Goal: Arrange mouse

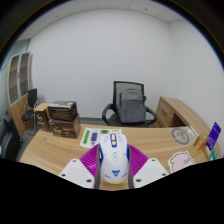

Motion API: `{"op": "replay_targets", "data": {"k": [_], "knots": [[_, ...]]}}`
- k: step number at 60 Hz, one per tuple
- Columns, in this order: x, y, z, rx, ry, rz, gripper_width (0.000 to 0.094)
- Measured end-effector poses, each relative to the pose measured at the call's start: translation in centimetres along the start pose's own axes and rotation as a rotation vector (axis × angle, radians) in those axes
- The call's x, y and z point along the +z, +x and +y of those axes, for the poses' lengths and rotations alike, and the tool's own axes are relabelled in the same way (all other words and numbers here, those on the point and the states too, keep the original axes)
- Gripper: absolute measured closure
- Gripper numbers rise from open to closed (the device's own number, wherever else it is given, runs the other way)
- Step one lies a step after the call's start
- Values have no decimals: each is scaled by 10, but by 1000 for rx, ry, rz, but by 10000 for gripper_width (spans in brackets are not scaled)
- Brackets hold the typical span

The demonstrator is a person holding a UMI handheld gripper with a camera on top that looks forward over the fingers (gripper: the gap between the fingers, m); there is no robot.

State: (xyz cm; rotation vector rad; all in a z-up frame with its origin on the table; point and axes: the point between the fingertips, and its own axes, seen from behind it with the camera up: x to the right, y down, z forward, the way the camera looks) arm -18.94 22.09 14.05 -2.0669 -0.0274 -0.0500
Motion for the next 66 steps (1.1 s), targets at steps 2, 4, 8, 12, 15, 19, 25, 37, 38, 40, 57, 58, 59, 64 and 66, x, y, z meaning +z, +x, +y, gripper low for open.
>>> {"op": "replay_targets", "data": {"k": [2, 4, 8, 12, 15, 19, 25, 37, 38, 40, 57, 58, 59, 64, 66], "knots": [[1, 45, 2, -7, -3, 23, 564], [4, 89, 8, -13, -15, 47, 565], [11, 175, 29, -8, -49, 95, 565], [17, 238, 58, 50, -118, 135, 565], [20, 273, 75, 81, -156, 154, 565], [30, 308, 92, 79, -164, 167, 565], [47, 329, 117, 126, -194, 146, 566], [58, 337, 156, 151, -231, 96, 548], [60, 336, 154, 153, -224, 94, 542], [60, 335, 154, 152, -226, 86, 508], [20, 317, 155, 180, -250, 42, 101], [15, 315, 155, 175, -249, 44, 102], [9, 313, 156, 172, -247, 44, 102], [-24, 302, 155, 167, -231, 40, 101], [-38, 297, 155, 169, -224, 45, 102]]}}
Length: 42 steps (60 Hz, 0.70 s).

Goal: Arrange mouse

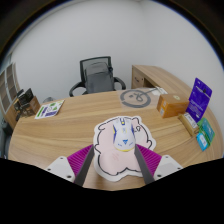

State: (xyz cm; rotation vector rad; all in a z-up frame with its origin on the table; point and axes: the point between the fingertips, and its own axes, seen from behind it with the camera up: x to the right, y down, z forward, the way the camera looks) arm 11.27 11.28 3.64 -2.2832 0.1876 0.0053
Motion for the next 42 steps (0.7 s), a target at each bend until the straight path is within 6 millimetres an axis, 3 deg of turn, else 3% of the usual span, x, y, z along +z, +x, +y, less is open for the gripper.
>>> {"op": "replay_targets", "data": {"k": [16, 24, 33, 42], "knots": [[-134, -51, 34, 19, 74, 21, 101], [-188, -79, 56, 7, 82, 30, 103], [-219, -109, 76, -1, 77, -12, 101], [-220, -121, 88, -28, 73, -71, 91]]}}
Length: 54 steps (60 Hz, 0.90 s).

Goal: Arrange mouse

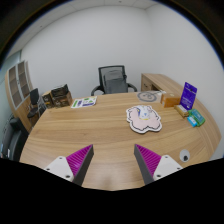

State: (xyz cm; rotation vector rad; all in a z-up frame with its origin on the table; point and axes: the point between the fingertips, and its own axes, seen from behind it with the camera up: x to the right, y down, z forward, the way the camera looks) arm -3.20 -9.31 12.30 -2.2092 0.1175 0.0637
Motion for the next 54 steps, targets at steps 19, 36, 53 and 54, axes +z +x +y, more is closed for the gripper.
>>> {"op": "replay_targets", "data": {"k": [19, 36, 53, 54], "knots": [[11, 27, 33, -94, -63, -173, 103], [10, 51, 28, -90, -57, -228, 102], [-9, 56, 28, -97, -48, -222, 105], [-11, 57, 28, -99, -46, -215, 105]]}}
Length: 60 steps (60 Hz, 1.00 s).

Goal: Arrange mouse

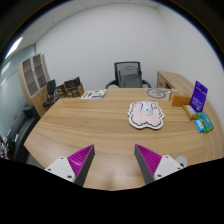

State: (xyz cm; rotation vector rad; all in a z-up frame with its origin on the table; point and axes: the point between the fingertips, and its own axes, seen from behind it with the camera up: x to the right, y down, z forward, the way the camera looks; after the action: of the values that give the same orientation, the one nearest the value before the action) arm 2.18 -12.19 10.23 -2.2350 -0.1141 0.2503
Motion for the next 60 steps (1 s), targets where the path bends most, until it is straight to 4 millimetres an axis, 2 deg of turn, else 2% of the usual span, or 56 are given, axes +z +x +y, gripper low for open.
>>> {"op": "replay_targets", "data": {"k": [12, 20, 26, 32, 38, 49, 60], "knots": [[-32, -10, -15, 78, 45, 56, 105], [-55, -33, -28, 179, 69, 82, 103], [-69, -51, -32, 172, 79, 129, 103], [-81, -77, -36, 146, 90, 144, 107], [-92, -99, -38, 131, 100, 158, 104], [-104, -135, -28, 149, 90, 167, 106], [-110, -154, -24, 125, 86, 180, 105]]}}
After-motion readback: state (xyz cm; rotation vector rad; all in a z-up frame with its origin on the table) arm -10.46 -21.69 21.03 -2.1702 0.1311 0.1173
